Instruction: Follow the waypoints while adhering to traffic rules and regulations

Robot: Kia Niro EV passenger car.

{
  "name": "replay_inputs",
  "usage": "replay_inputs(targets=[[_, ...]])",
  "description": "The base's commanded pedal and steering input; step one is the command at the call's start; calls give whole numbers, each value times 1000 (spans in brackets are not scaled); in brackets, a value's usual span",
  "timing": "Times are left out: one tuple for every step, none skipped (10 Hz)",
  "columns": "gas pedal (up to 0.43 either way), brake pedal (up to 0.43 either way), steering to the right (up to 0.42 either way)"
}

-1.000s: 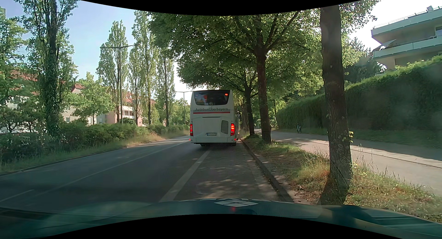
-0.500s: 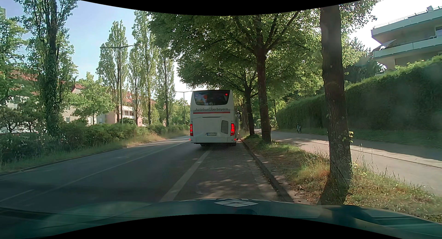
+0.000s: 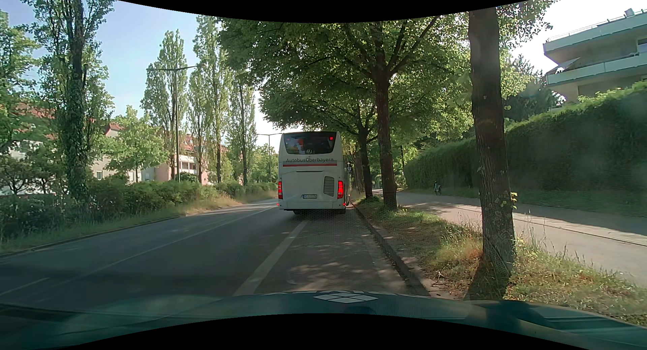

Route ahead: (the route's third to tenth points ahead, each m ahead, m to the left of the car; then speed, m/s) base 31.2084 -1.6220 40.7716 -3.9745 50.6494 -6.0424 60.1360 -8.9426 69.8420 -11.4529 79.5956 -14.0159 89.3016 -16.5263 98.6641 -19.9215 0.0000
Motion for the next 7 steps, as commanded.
replay_inputs(targets=[[0, 494, -35], [0, 494, -35], [0, 494, -36], [0, 494, -36], [0, 494, -36], [0, 494, -36], [0, 494, -36]])
